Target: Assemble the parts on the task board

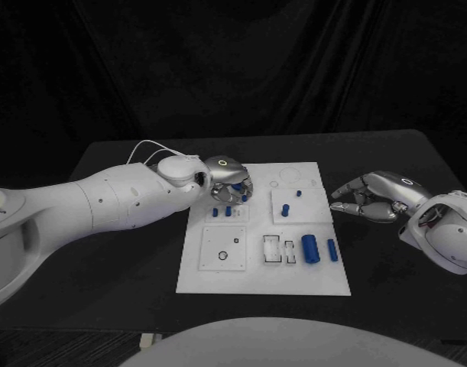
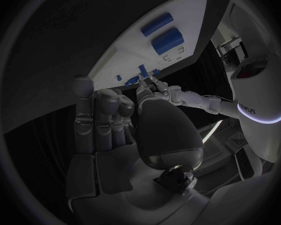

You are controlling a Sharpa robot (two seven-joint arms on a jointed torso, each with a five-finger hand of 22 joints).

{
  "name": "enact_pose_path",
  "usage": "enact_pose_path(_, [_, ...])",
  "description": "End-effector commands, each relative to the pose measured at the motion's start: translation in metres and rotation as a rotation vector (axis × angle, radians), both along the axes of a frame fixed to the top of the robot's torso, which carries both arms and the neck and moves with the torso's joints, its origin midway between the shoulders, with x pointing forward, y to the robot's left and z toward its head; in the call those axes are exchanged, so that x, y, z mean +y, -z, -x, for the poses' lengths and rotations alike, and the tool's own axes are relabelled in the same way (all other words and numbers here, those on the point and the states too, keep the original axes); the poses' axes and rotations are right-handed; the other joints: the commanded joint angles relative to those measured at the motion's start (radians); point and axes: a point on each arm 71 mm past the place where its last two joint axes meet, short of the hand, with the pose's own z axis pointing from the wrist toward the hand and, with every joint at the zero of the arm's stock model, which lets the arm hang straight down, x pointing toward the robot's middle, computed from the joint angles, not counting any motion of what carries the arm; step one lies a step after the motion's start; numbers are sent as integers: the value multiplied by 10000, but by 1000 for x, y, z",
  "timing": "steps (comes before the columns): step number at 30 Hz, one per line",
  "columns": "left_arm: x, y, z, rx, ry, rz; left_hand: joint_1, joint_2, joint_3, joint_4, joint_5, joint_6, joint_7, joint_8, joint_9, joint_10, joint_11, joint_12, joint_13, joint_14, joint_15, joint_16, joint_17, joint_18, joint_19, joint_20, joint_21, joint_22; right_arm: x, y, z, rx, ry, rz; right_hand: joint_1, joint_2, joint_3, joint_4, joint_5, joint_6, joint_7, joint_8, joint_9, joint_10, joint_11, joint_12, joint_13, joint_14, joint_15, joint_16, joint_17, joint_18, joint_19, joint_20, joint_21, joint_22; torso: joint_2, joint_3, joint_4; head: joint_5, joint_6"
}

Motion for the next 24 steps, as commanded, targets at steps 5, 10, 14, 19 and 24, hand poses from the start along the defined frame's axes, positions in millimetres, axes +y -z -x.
enact_pose_path(5, [-3, 3, 1, -109, 186, 137, 61, 135, 202, -40, 89, 316, 133, 95, -40, 279, -109, -43, -167, 92, -71, 30, -54, 52, 69, -80, 6, 1965, 0, 0, 0, -45, 95, -12, 104, -46, 18, -45, 30, 77, -25, -43, -9, 45, -34, -37, -3, 224, 50, -65, -13, 51, 65, -28, -72, 129, 7, -1, 8, -29, -1])
enact_pose_path(10, [-3, 3, 1, -223, 143, 219, 154, 205, 384, -123, 178, 490, 194, 91, -85, 610, -123, -160, -337, 118, -101, 36, -69, 42, 107, -114, 26, 1976, 0, 1, 0, -26, 108, -4, 123, -42, 27, -51, 31, 82, -25, -44, -10, 39, -33, -50, -15, 225, 50, -61, -11, 50, 67, -29, -69, 132, 0, -2, -1, -3, -1])
enact_pose_path(14, [-2, 3, 2, -310, 120, 288, 177, 222, 531, -168, 184, 479, 244, -34, -195, 752, -76, -411, -582, 111, -88, 9, -151, 42, 112, -128, 4, 1973, -1, 0, 1, -25, 120, -3, 123, -42, 27, -51, 31, 82, -25, -44, -10, 39, -33, -50, -15, 225, 50, -61, -11, 50, 67, -29, -69, 132, 0, -2, 1, -7, -1])
enact_pose_path(19, [0, 2, 4, -408, 126, 405, 167, 277, 644, -229, 311, 1052, 345, 127, -195, 1155, -40, -611, -857, 145, -77, 4, -187, 27, 170, -128, 44, 1992, -1, 0, 1, -26, 138, -3, 146, -41, 37, -59, 31, 87, -25, -44, -11, 37, -34, -56, -21, 225, 50, -59, -10, 53, 64, -29, -90, 129, -4, 5, 20, 7, -1])
enact_pose_path(24, [7, 0, 9, -446, 86, 519, 107, 258, 675, -303, 447, 1405, 402, 168, -232, 1614, -25, -827, -1138, 187, -71, -9, -227, 21, 207, -120, 51, 1999, -2, 0, 1, -30, 161, -5, 166, -41, 44, -66, 30, 91, -25, -45, -11, 40, -34, -49, -15, 223, 50, -69, -18, 52, 65, -30, -91, 131, -4, 8, 27, -6, -1])
